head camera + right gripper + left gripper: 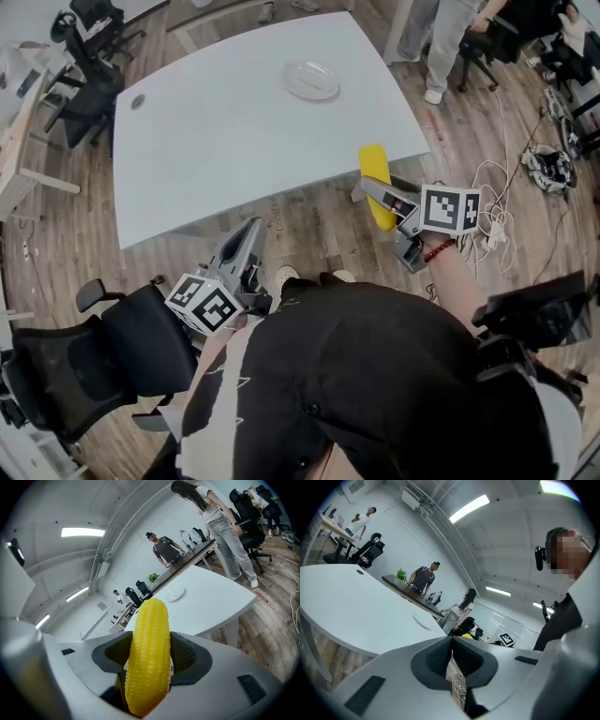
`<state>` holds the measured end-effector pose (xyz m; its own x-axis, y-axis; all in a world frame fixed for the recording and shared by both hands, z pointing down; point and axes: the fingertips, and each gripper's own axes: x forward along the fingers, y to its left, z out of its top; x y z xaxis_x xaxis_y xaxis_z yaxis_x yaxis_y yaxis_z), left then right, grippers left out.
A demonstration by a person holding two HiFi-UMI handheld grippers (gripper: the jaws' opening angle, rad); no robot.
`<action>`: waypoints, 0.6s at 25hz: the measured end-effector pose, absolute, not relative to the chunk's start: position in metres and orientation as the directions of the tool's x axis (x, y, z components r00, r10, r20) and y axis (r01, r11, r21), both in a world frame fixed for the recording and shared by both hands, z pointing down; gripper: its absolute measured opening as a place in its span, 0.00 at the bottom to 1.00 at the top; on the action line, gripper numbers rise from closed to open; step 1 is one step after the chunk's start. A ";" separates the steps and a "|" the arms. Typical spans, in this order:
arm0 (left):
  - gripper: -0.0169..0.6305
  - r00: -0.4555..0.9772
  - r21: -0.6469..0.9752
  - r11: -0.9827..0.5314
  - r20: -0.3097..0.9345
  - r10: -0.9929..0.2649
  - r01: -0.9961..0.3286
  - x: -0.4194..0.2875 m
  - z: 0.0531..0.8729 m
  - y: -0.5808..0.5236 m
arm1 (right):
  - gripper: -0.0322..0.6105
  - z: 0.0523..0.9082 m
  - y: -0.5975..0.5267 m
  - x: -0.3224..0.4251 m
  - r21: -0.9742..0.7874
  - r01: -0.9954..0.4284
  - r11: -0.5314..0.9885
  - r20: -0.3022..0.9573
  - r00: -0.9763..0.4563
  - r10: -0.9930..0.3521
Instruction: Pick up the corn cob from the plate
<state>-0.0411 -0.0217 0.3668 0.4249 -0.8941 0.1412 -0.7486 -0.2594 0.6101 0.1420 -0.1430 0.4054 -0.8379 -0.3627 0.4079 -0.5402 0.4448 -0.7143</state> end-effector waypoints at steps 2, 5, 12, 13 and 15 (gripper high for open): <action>0.05 0.415 0.607 -0.250 0.144 -0.898 -0.754 -0.023 0.369 -0.018 | 0.44 0.407 -0.141 0.159 -0.721 -0.529 0.448 0.399 -0.845 -0.355; 0.05 0.402 0.604 -0.240 0.147 -0.904 -0.760 -0.007 0.372 -0.012 | 0.44 0.408 -0.140 0.173 -0.725 -0.517 0.455 0.390 -0.853 -0.347; 0.05 0.385 0.594 -0.233 0.140 -0.912 -0.770 0.006 0.371 0.003 | 0.44 0.405 -0.136 0.183 -0.718 -0.503 0.481 0.377 -0.862 -0.339; 0.05 0.381 0.591 -0.232 0.139 -0.914 -0.772 0.009 0.371 0.005 | 0.44 0.405 -0.134 0.186 -0.717 -0.501 0.485 0.375 -0.863 -0.338; 0.05 0.375 0.585 -0.232 0.135 -0.917 -0.777 0.014 0.370 0.009 | 0.44 0.404 -0.132 0.192 -0.715 -0.498 0.491 0.370 -0.865 -0.338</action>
